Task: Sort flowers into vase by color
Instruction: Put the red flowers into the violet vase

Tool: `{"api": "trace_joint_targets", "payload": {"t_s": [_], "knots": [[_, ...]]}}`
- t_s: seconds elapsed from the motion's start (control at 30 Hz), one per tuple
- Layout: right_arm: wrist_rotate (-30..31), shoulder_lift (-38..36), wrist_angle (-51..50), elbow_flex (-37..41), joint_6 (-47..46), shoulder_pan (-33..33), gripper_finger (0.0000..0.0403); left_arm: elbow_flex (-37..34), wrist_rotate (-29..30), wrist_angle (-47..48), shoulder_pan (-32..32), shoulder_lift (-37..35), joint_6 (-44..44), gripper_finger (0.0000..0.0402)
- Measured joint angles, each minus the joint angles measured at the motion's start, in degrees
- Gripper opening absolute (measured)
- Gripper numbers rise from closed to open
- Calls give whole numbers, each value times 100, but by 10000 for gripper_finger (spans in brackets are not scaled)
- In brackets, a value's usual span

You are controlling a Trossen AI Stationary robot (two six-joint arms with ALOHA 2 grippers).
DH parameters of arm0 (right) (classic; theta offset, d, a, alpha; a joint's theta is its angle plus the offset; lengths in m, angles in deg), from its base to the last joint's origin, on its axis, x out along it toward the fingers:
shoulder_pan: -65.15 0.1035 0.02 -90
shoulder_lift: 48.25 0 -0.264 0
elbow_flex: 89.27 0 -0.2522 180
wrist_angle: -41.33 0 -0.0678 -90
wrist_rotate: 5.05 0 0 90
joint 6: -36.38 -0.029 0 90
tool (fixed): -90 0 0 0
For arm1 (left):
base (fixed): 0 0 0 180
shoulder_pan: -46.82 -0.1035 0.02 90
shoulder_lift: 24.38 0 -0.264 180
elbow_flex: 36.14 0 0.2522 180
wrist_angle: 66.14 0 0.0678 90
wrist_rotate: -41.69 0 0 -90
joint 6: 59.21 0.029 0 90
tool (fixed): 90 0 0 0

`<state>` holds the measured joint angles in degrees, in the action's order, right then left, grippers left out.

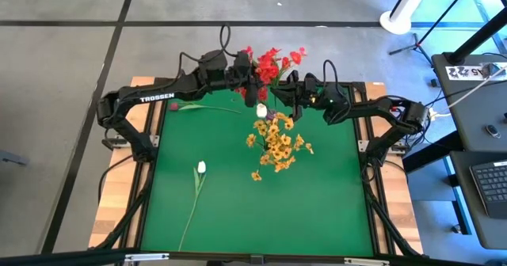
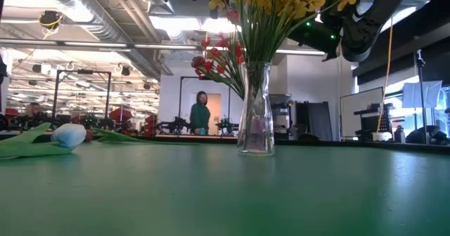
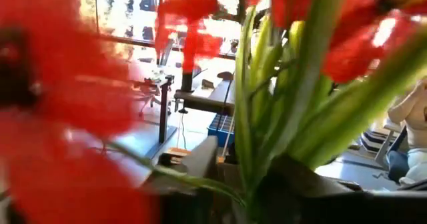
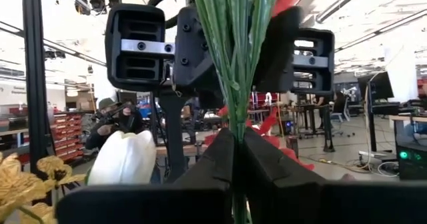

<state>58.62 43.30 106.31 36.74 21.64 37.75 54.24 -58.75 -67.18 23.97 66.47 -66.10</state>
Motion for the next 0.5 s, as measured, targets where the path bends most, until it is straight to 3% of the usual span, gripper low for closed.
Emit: {"api": "trace_joint_targets", "payload": {"t_s": [0.13,0.23,0.33,0.5], "knots": [[24,0,-20,0,2,-2,17,0,98,-5,63,0,153,11],[-41,0,-16,0,6,-8,27,0,247,-23,156,0,422,4],[-499,-39,-78,0,6,-108,41,0,274,-10,235,-5,559,3],[-628,-319,-744,-2,28,-199,71,0,382,51,301,-93,607,2]]}}
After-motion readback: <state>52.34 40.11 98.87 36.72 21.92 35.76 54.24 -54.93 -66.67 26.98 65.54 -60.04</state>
